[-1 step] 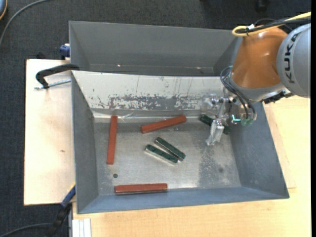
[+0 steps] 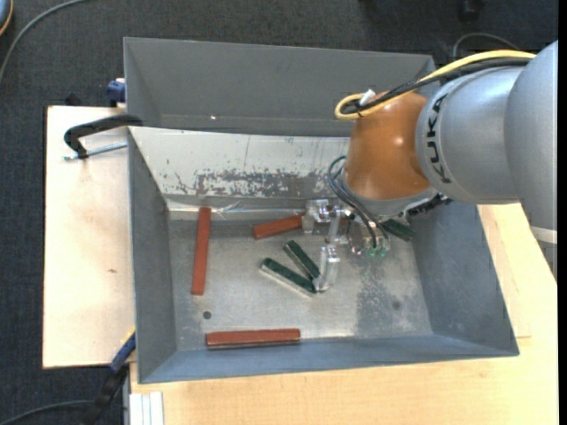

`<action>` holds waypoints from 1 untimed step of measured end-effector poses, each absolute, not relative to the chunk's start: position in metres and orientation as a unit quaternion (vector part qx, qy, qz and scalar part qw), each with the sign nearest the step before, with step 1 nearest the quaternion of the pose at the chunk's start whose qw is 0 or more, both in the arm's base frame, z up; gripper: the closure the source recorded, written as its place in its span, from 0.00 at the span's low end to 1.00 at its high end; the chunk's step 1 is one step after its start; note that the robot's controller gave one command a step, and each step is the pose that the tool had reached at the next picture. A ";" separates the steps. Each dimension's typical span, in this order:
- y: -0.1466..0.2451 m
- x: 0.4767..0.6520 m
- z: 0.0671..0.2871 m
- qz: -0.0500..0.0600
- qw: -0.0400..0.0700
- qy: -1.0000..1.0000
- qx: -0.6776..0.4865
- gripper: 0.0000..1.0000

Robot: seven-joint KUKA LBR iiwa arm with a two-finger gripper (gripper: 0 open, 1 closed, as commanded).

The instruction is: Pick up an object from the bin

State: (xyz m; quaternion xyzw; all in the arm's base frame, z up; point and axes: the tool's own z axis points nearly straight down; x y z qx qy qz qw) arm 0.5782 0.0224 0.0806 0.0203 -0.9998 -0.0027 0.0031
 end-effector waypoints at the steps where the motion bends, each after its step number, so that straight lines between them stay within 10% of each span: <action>1: 0.050 0.547 0.075 -0.001 0.001 -0.998 -0.061 0.00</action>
Offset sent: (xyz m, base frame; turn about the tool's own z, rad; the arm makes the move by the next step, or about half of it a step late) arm -0.0314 0.0261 -0.0064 0.1641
